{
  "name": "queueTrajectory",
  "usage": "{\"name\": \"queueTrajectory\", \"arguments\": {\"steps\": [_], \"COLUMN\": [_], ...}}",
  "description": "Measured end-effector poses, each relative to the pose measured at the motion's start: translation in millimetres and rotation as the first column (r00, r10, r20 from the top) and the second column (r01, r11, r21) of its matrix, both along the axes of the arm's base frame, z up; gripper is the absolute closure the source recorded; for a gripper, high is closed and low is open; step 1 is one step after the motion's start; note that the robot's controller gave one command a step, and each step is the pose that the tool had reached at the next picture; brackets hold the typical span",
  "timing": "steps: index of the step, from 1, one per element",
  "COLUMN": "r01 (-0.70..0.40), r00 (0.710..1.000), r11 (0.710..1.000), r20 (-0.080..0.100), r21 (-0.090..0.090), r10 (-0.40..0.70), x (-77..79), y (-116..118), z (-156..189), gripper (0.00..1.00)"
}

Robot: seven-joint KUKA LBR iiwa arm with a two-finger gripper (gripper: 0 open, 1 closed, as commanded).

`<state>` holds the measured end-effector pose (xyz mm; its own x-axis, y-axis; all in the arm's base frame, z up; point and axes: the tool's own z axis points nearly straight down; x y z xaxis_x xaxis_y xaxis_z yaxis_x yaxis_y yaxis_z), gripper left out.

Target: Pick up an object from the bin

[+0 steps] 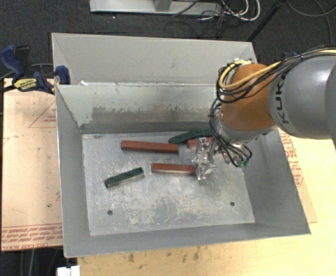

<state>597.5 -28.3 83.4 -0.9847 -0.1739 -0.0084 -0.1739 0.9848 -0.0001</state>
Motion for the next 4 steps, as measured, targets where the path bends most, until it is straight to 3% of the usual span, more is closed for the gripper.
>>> {"name": "queueTrajectory", "arguments": {"steps": [1, 2, 3, 4], "r01": [-0.002, -0.107, -0.107, -0.169], "r00": [1.0, 0.994, 0.994, 0.986], "r11": [1.0, 0.994, 0.994, 0.986], "r20": [0.001, 0.001, -0.004, -0.008], "r21": [0.0, -0.001, -0.001, 0.0], "r10": [0.002, 0.107, 0.107, 0.169], "x": [0.4, 2.1, 0.8, 6.9], "y": [0, 4, 4, 14], "z": [2, 155, 152, 67], "gripper": [1.0, 1.0, 1.0, 0.0]}}
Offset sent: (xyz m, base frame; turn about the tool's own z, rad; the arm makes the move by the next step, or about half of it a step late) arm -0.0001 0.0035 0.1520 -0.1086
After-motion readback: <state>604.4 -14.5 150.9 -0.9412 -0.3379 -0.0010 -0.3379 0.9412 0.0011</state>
